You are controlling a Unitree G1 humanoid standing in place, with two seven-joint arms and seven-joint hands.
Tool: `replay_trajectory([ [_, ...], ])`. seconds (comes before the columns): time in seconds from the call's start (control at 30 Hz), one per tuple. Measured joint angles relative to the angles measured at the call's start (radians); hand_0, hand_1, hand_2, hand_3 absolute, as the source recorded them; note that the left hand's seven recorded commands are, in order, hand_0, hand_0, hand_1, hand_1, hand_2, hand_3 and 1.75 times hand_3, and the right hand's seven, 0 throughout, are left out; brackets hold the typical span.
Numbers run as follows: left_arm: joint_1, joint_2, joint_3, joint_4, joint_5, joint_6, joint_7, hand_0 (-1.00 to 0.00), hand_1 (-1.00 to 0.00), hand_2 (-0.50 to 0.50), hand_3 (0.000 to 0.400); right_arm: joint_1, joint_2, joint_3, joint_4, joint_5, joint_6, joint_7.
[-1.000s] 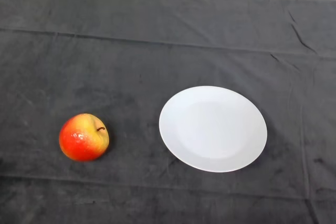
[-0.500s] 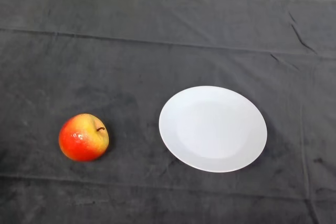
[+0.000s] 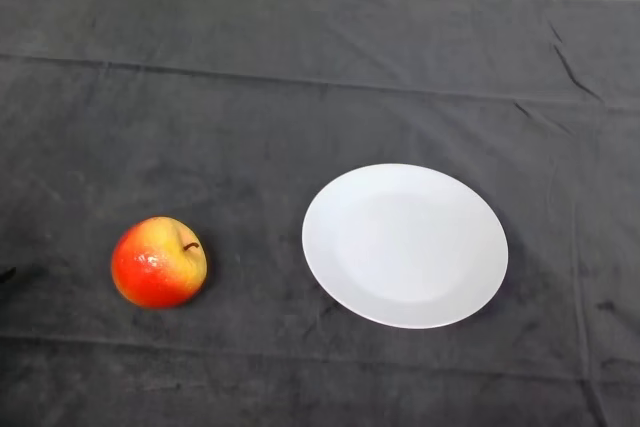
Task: Move the apple to the plate
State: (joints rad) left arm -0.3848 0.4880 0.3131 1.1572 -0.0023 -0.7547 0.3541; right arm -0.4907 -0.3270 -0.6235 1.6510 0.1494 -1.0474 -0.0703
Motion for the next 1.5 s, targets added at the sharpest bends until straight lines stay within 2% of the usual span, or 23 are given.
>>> replay_trajectory([
  [0.17,0.000,-0.001,-0.027,-0.028,0.032,0.000,0.022,0.00,0.00,0.00,0.000,0.000,0.000,-0.0001,0.000,0.0001,0.000,-0.0002],
  [0.37,0.001,-0.001,-0.067,-0.143,0.059,0.004,0.036,0.00,0.00,0.00,0.000,0.000,0.000,-0.0005,0.000,0.0002,0.000,-0.0003],
  [0.53,0.008,-0.004,-0.096,-0.260,0.080,0.039,0.036,0.00,0.00,0.00,0.000,0.000,0.000,-0.0005,0.000,0.0001,-0.001,-0.0003],
  [0.8,0.068,-0.032,-0.135,-0.443,0.114,0.103,0.036,0.00,0.00,0.00,0.000,-0.001,0.000,-0.0003,-0.001,-0.0006,-0.001,-0.0002],
  [0.93,0.098,-0.052,-0.153,-0.489,0.122,0.133,0.035,0.00,0.00,0.00,0.000,-0.001,0.000,-0.0003,-0.001,-0.0003,-0.001,-0.0003],
  [1.27,0.110,-0.072,-0.216,-0.602,0.142,0.202,0.031,0.00,0.00,0.00,0.000,0.000,-0.001,-0.0003,-0.002,0.0002,-0.001,-0.0005],
  [1.5,0.145,-0.085,-0.267,-0.643,0.145,0.252,-0.008,0.00,0.00,0.00,0.000,-0.001,-0.001,0.0001,-0.002,0.0001,-0.001,-0.0004],
])
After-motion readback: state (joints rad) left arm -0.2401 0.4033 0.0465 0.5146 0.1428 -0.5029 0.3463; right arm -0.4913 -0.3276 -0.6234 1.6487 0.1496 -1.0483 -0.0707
